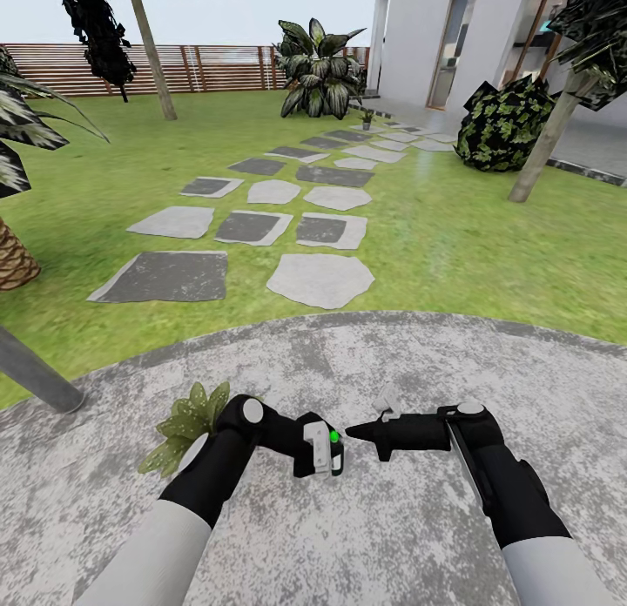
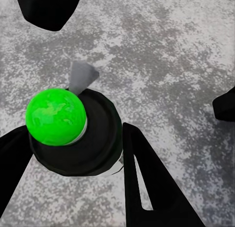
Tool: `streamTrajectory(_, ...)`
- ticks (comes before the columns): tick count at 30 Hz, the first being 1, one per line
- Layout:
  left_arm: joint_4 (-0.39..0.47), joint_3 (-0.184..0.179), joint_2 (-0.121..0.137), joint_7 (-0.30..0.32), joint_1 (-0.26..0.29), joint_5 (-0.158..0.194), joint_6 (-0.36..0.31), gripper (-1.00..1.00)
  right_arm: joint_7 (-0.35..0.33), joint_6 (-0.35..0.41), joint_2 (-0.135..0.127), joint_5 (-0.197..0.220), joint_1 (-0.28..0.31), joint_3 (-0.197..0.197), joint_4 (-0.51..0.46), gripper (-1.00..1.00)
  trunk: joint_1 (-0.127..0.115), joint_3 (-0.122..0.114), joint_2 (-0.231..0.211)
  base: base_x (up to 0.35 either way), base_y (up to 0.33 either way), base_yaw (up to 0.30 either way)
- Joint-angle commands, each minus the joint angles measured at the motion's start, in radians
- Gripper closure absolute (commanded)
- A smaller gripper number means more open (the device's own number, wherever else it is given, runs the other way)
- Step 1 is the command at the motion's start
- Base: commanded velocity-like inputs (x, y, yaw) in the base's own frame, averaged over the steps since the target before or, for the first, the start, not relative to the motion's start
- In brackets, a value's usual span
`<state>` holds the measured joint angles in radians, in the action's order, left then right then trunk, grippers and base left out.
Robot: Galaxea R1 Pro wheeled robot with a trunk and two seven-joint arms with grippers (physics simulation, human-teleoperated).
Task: Pick up the pesticide atomizer in the garden and spray insectifuge to fully cover both potted plants in the garden.
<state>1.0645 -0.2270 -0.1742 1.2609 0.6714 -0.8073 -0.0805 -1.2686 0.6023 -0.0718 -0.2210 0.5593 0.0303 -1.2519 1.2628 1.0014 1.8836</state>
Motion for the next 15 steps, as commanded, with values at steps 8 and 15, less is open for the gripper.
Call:
streamTrajectory(8, 0.002, -0.001, 0.000, 0.005, 0.000, -0.003, -0.010, 1.00, -0.005, 0.008, 0.000, -0.005, 0.001, 0.000, -0.001, 1.00, 0.000, 0.001, 0.000, 0.000, 0.000, 0.000)
streamTrajectory(15, 0.002, -0.002, 0.000, 0.006, 0.000, 0.038, -0.010, 1.00, -0.005, 0.008, 0.000, -0.005, 0.001, 0.000, -0.001, 1.00, 0.000, 0.001, 0.000, 0.000, 0.000, 0.000)
